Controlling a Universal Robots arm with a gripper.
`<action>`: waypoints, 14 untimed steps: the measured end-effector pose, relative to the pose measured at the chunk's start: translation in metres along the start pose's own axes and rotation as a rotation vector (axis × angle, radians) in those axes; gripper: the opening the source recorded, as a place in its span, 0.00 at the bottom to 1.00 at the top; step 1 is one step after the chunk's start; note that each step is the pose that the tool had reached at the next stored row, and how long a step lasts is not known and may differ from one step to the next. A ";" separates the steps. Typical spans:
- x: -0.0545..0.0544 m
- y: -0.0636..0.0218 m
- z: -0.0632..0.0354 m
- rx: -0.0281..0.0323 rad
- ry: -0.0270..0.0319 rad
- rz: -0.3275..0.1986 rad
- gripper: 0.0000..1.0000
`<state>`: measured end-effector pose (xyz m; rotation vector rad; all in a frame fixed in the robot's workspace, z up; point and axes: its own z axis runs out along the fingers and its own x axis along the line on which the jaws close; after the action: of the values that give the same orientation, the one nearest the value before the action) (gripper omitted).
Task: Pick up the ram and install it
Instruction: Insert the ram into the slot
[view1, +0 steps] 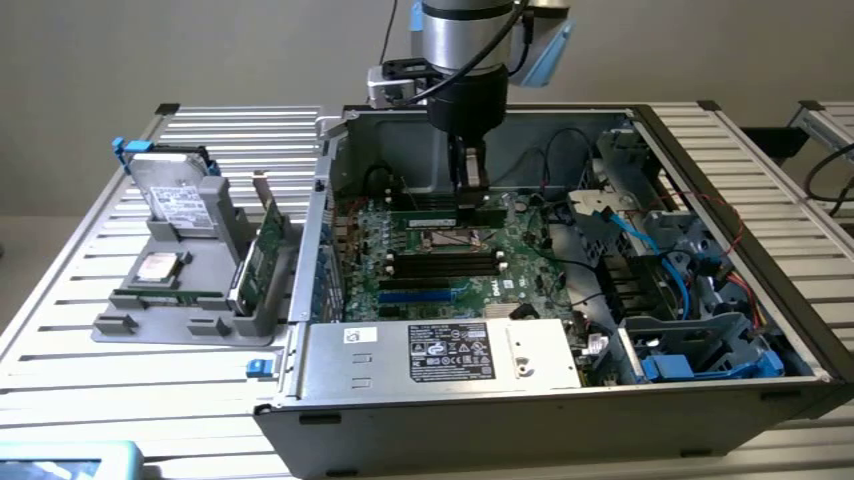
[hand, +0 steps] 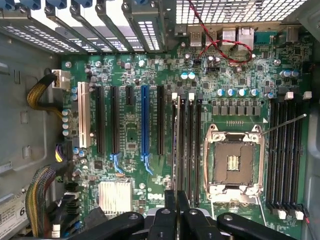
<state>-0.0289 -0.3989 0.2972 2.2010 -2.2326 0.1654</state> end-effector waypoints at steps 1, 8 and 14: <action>0.000 0.0001 0.0016 0.0000 0.0007 0.000 0.13; 0.000 -0.0010 0.0139 0.0001 0.0032 0.000 0.13; -0.002 -0.0021 0.0227 -0.0012 0.0038 0.000 0.13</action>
<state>-0.0251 -0.3991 0.2746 2.1983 -2.2301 0.1681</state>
